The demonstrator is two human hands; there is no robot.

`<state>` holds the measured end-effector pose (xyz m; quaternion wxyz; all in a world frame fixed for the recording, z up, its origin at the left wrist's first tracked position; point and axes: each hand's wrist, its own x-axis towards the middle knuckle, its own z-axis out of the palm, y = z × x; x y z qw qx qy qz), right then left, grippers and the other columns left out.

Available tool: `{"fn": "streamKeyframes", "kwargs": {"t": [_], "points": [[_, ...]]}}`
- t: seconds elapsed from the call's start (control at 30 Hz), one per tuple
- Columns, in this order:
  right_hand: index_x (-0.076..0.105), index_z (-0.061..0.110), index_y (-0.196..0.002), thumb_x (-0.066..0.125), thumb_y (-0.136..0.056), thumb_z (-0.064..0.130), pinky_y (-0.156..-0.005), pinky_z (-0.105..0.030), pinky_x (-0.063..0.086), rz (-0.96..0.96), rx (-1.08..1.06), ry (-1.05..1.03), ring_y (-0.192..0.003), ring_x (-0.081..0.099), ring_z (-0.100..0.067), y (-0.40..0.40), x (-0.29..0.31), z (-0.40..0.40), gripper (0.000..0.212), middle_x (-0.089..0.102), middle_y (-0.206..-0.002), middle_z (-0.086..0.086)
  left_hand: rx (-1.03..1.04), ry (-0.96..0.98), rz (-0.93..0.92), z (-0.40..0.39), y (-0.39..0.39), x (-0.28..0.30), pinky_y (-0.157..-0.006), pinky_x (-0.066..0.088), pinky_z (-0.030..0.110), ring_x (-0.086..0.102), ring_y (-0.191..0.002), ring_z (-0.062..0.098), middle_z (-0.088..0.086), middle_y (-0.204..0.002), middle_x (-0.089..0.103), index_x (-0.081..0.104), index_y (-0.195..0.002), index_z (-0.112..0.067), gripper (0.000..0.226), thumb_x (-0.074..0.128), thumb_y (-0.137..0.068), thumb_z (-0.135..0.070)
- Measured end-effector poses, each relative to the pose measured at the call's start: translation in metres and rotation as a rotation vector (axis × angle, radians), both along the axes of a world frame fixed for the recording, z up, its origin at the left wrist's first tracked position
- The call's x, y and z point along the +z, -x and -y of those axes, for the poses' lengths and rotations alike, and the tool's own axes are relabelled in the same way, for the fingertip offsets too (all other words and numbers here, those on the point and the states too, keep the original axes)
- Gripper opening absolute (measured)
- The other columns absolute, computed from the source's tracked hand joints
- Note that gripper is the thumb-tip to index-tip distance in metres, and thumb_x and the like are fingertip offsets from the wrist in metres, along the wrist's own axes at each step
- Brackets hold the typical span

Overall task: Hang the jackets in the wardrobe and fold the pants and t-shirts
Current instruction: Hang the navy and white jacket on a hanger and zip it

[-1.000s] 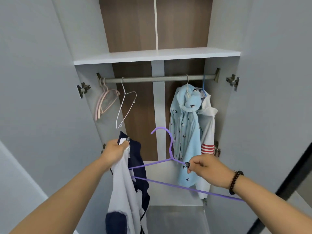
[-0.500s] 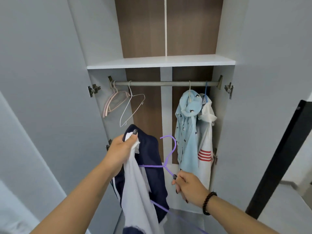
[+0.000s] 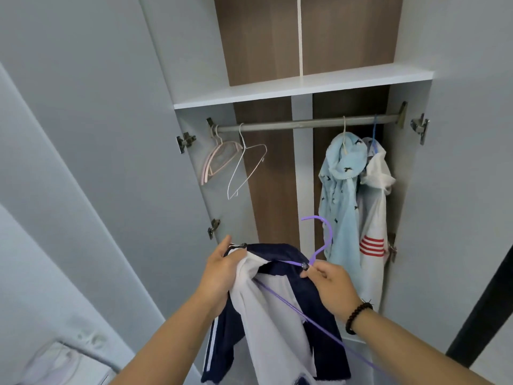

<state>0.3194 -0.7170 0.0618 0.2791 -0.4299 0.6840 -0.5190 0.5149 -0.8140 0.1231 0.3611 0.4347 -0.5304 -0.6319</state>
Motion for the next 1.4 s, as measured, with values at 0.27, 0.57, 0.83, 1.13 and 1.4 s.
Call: {"fn": "streamKeyframes", "kwargs": {"t": [0.27, 0.57, 0.83, 1.13, 1.4], "points": [[0.072, 0.010, -0.077, 0.058, -0.092, 0.014, -0.052, -0.020, 0.031, -0.006, 0.124, 0.025, -0.047, 0.033, -0.007, -0.006, 0.024, 0.012, 0.022, 0.041, -0.046, 0.008, 0.049, 0.181, 0.231, 0.034, -0.009, -0.011, -0.084, 0.052, 0.026, 0.065, -0.095, 0.012, -0.011, -0.112, 0.065, 0.059, -0.122, -0.040, 0.040, 0.055, -0.093, -0.013], [0.072, 0.012, -0.072, 0.057, -0.093, 0.009, -0.049, -0.016, 0.026, 0.084, 0.045, 0.060, -0.048, 0.028, -0.008, -0.032, 0.011, 0.027, 0.026, 0.038, -0.044, 0.011, -0.397, 0.558, 0.921, 0.081, -0.039, -0.011, -0.079, 0.042, 0.026, 0.055, -0.092, 0.013, -0.005, -0.109, 0.063, 0.057, -0.120, -0.028, 0.031, 0.049, -0.096, -0.047], [0.072, 0.010, -0.070, 0.057, -0.093, 0.005, -0.048, -0.016, 0.026, 0.102, 0.030, 0.147, -0.043, 0.029, -0.004, -0.052, 0.026, 0.049, 0.028, 0.039, -0.042, 0.010, 0.008, 1.355, 1.153, 0.106, -0.071, -0.014, -0.073, 0.044, 0.035, 0.048, -0.081, 0.026, 0.008, -0.093, 0.051, 0.069, -0.090, -0.022, 0.049, 0.036, -0.087, -0.058], [0.072, 0.023, -0.068, 0.060, -0.092, 0.014, -0.049, -0.016, 0.031, -0.001, -0.094, 0.269, -0.050, 0.032, -0.011, -0.044, 0.066, 0.046, 0.029, 0.040, -0.050, 0.000, -0.075, 1.166, 0.755, 0.133, -0.089, 0.028, -0.079, 0.046, 0.035, 0.051, -0.101, 0.022, 0.003, -0.122, 0.042, 0.058, -0.085, -0.015, 0.022, 0.062, -0.090, -0.037], [0.073, 0.024, -0.066, 0.062, -0.090, 0.017, -0.048, -0.018, 0.029, -0.049, -0.131, 0.194, -0.049, 0.030, -0.011, -0.033, 0.068, 0.017, 0.028, 0.039, -0.054, -0.010, -0.469, 1.326, 0.992, 0.109, -0.053, 0.026, -0.055, 0.034, 0.031, 0.041, -0.059, 0.015, -0.009, -0.063, 0.040, 0.029, -0.071, -0.030, 0.041, 0.023, -0.088, -0.067]]}}
